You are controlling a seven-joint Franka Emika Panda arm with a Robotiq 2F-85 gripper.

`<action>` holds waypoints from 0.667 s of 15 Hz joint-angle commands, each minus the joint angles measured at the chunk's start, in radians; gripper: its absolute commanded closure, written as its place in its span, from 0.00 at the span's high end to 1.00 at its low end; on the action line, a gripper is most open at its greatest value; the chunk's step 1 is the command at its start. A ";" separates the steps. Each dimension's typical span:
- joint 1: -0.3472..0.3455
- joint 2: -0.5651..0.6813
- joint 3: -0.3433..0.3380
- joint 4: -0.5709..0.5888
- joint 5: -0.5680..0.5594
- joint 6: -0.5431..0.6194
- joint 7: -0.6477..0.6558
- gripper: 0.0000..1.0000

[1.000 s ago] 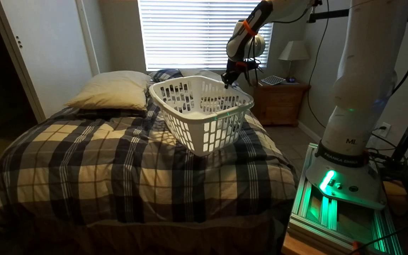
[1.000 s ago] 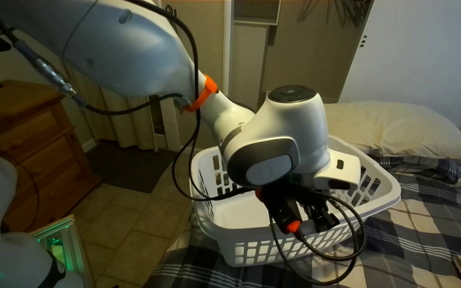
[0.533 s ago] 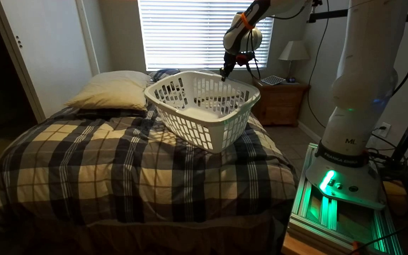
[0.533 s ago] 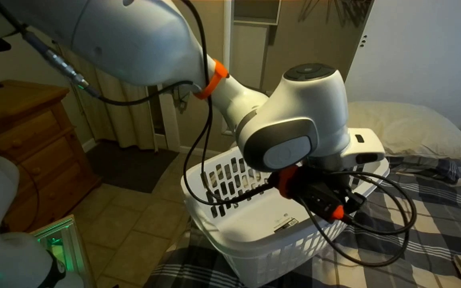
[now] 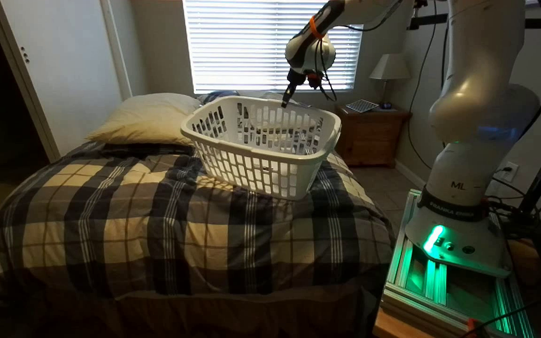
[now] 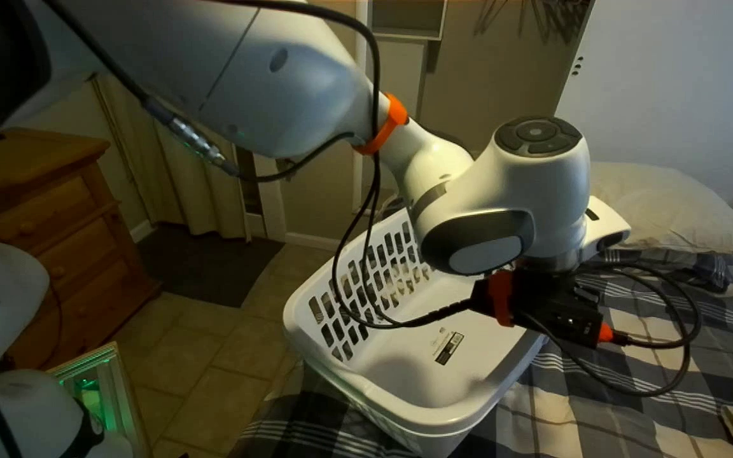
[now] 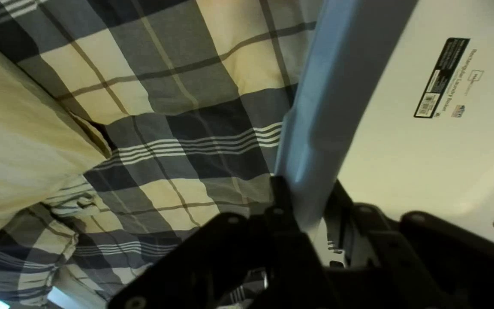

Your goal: Turn the washing basket to the left

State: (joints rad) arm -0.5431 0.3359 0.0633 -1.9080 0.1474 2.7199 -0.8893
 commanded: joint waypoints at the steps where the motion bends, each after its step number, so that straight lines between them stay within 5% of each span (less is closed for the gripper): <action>1: -0.007 0.088 -0.008 0.111 0.036 0.015 -0.192 0.06; 10: -0.002 0.163 0.008 0.214 0.019 0.025 -0.322 0.06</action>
State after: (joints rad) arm -0.5403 0.4621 0.0725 -1.7545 0.1625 2.7213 -1.1083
